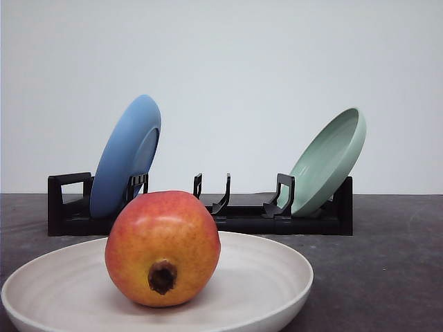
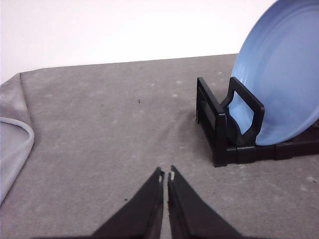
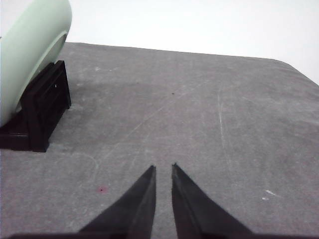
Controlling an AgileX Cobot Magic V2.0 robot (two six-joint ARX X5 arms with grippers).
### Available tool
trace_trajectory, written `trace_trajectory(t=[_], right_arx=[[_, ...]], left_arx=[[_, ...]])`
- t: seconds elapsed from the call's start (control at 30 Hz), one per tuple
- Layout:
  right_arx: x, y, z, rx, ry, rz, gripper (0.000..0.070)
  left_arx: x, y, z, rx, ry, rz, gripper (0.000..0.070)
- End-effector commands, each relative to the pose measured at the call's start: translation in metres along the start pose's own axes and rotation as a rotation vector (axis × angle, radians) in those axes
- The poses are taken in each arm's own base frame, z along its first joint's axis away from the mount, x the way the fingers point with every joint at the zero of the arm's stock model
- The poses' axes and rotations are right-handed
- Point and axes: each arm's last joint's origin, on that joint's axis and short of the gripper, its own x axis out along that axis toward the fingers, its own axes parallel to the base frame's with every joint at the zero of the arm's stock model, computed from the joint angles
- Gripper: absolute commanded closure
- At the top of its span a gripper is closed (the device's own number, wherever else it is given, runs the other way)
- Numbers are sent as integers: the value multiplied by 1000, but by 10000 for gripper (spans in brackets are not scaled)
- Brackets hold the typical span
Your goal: Place pomegranate in white plate
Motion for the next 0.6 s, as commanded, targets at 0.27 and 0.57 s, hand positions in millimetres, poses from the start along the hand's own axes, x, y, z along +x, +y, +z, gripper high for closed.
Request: trace_trajectory(t=[0.27, 0.57], right_arx=[[0, 0, -1, -9, -4, 0, 642], [0, 0, -1, -9, -4, 0, 642]], left_arx=[[1, 0, -2, 9, -4, 4, 700], [1, 0, -2, 9, -4, 4, 700]])
